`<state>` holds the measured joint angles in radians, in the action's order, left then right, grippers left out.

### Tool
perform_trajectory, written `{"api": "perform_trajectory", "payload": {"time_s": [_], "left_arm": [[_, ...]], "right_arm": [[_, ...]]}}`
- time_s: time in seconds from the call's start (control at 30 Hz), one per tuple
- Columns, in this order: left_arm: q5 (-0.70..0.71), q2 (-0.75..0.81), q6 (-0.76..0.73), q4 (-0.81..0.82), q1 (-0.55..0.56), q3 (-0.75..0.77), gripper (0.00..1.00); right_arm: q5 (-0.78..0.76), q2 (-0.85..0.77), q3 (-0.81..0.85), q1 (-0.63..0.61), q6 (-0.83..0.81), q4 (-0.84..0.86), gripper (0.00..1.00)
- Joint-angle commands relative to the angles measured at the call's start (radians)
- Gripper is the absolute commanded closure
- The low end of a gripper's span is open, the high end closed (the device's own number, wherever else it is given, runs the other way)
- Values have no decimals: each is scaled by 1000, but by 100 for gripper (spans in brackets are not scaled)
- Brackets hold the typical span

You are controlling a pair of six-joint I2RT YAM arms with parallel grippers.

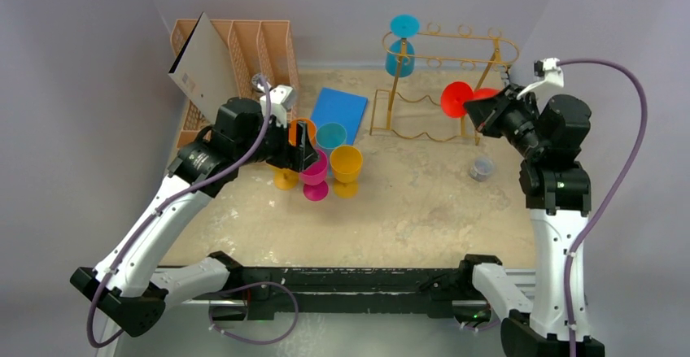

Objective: Take the wine glass off the wine glass rack
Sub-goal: Place the wine glass at the center of the board.

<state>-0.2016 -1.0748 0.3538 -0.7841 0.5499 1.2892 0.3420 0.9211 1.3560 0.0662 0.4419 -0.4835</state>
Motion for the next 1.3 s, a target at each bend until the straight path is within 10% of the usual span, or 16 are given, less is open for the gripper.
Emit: {"api": "perform_trajectory", "payload": {"time_s": [0.0,0.53,1.27], "left_arm": [[-51,19,37,93,-7,-26,25],[-358,-23,195,424,-6,-122,25],[-463,-139,371,767,64,-170,34]], "right_arm": [[119,-48,-56,1,70,-9,100],[521,-33,-257,-91,285,167,100],[608,55,-284,-295,259,221,100]]}}
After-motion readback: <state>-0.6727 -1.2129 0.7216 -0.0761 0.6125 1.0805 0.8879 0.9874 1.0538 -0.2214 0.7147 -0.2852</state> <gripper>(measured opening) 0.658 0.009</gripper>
